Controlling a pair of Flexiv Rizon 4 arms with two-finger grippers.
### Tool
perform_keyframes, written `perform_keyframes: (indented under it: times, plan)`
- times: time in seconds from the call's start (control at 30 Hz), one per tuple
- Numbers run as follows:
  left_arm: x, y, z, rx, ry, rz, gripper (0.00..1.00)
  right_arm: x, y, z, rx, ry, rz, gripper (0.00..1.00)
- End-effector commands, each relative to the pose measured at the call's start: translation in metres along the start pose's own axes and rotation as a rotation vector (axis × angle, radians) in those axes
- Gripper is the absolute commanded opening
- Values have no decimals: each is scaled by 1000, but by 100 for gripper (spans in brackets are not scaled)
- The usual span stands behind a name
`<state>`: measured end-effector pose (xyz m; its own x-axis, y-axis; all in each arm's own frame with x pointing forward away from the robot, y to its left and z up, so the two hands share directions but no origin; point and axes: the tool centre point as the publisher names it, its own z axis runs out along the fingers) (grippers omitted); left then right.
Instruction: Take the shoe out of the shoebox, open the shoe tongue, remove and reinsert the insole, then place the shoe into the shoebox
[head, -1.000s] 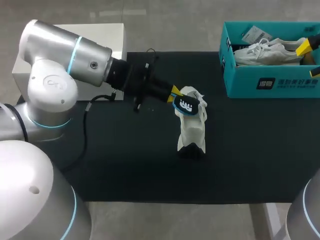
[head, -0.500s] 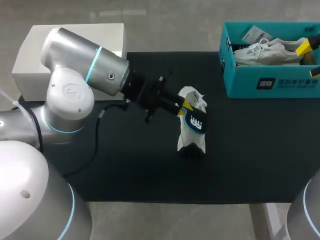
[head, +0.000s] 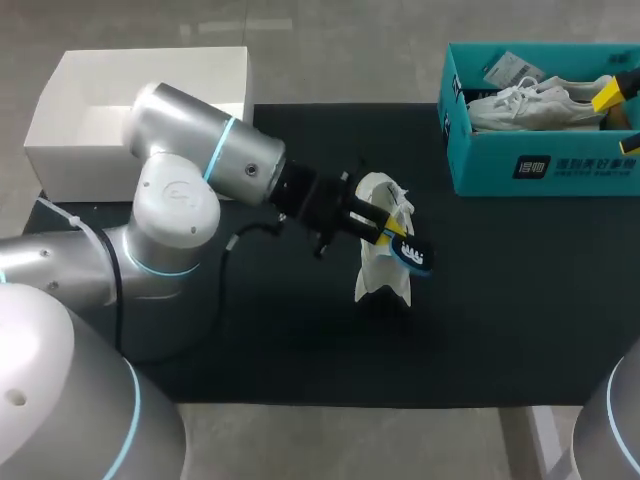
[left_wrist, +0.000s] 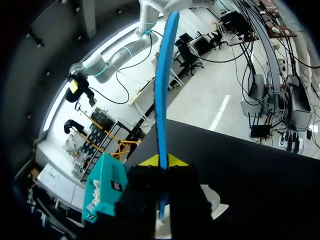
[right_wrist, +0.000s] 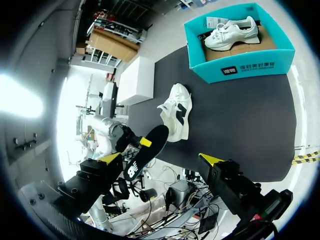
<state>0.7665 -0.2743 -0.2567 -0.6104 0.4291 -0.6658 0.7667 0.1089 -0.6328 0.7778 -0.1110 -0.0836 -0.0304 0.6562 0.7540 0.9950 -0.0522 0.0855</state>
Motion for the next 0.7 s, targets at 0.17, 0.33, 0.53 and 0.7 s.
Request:
perform_keyframes:
  times: [0.17,0.33,0.53,0.7]
  plan:
    - [6,18,7,-36,-16,-13,0,0,1,0,2,-3,1,100]
    - [8,20,6,-39,-21,-16,0,0,1,0,2,-3,1,100]
    - [12,32,3,-50,-20,-48,0,0,1,0,2,-3,1,100]
    - [17,42,5,-41,-24,-69,0,0,1,0,2,-3,1,100]
